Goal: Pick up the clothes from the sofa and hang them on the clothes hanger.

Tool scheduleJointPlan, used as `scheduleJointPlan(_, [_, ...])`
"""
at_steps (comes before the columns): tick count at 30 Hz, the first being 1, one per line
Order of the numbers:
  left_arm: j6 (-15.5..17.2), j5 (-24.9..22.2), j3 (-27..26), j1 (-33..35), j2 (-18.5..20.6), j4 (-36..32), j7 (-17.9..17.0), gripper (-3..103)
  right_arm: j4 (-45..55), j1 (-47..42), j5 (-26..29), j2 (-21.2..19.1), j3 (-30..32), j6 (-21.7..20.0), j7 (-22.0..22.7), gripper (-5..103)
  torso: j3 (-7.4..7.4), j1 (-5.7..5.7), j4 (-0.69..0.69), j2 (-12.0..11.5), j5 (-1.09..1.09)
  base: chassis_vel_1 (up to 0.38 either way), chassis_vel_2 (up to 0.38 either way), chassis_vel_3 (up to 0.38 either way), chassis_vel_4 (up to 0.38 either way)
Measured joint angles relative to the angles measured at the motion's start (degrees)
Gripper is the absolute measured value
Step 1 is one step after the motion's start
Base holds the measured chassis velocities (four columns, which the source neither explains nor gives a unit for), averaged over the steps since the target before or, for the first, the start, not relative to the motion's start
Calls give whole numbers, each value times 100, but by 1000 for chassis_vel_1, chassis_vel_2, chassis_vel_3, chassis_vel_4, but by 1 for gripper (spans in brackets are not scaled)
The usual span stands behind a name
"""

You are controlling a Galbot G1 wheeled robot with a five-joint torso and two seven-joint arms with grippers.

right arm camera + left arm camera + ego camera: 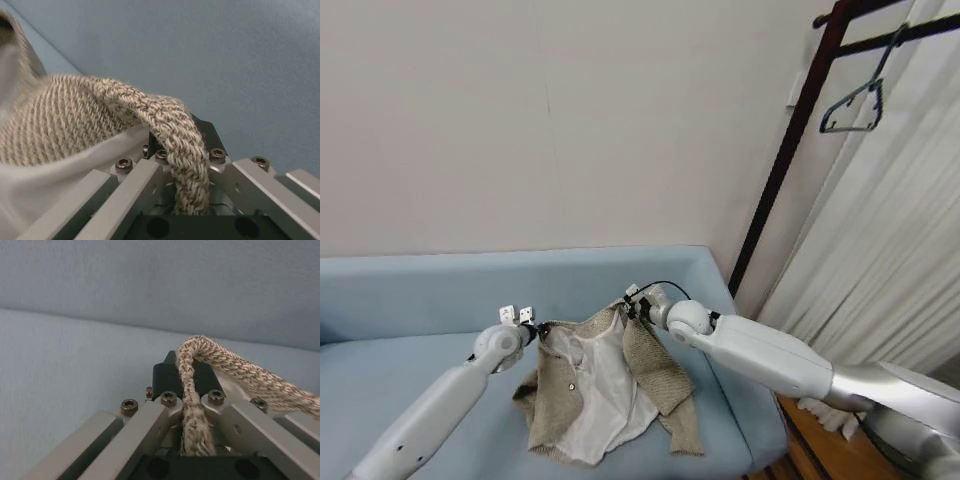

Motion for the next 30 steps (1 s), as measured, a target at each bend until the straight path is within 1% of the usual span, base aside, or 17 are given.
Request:
scheduleJointPlan(3, [-180,396,240,-368,-189,631,305,2,-704,-4,-656,207,4,255,-417,1,0,1,-1,0,1,0,0,0,0])
scheduleJointPlan(6, [-324,641,400,-628,-353,1033,462,2,-1203,-2,-976,355,38,453,-641,1,1,1,1,-1,1,0,0,0,0])
scheduleJointPlan(12, [-435,923,651,-940,-649,1504,568,2,-1822,-94,-1387,537,181,600,-890,-2,0,0,3,-1,1,0,0,0,0])
scheduleJointPlan(14, [-427,1029,742,-1044,-762,1685,593,-1,-2015,-150,-1477,583,228,691,-942,2,0,0,2,0,1,0,0,0,0])
scheduleJointPlan(15, [-385,1158,807,-1133,-887,1867,606,2,-2221,-196,-1601,616,256,816,-1010,12,0,0,3,0,1,0,0,0,0])
scheduleJointPlan(16, [-385,1158,807,-1133,-887,1867,606,2,-2221,-196,-1601,616,256,816,-1010,12,0,0,3,0,1,0,0,0,0])
scheduleJointPlan(19, [-335,1300,906,-1224,-1070,2100,612,18,-2632,-302,-1803,646,311,1180,-1218,23,0,1,0,0,1,0,0,0,0])
scheduleJointPlan(20, [-335,1300,906,-1224,-1070,2100,612,18,-2632,-302,-1803,646,311,1180,-1218,23,0,1,0,0,1,0,0,0,0])
scheduleJointPlan(21, [-282,1314,917,-1226,-1091,2116,612,23,-2709,-376,-1794,647,401,1260,-1281,28,0,1,-1,-1,1,0,0,0,0])
scheduleJointPlan(22, [-268,1314,918,-1225,-1092,2116,613,23,-2719,-396,-1786,645,425,1272,-1291,33,0,0,-1,-1,0,0,0,0,0])
scheduleJointPlan(23, [-234,1317,918,-1203,-1075,2096,646,33,-2749,-474,-1755,629,514,1315,-1327,39,0,0,0,0,2,0,0,0,0])
scheduleJointPlan(24, [-217,1322,916,-1177,-1049,2074,692,33,-2767,-506,-1742,609,548,1359,-1360,44,0,0,1,-1,1,0,0,0,0])
scheduleJointPlan(25, [-217,1322,916,-1177,-1049,2074,692,33,-2767,-506,-1742,609,548,1359,-1360,44,0,0,1,-1,1,0,0,0,0])
scheduleJointPlan(26, [-204,1343,900,-1139,-1009,2054,772,39,-2787,-532,-1741,584,565,1417,-1403,50,0,0,2,0,0,0,0,0,0])
scheduleJointPlan(27, [-197,1368,871,-1100,-965,2038,856,44,-2799,-550,-1748,564,579,1459,-1441,50,0,0,2,0,0,0,0,0,0])
scheduleJointPlan(29, [-198,1407,776,-1012,-878,2027,1000,56,-2802,-592,-1757,524,638,1496,-1477,61,0,0,3,0,0,0,0,0,0])
scheduleJointPlan(30, [-213,1418,742,-973,-846,2019,1042,56,-2798,-604,-1751,516,658,1497,-1477,66,0,0,3,0,0,0,0,0,0])
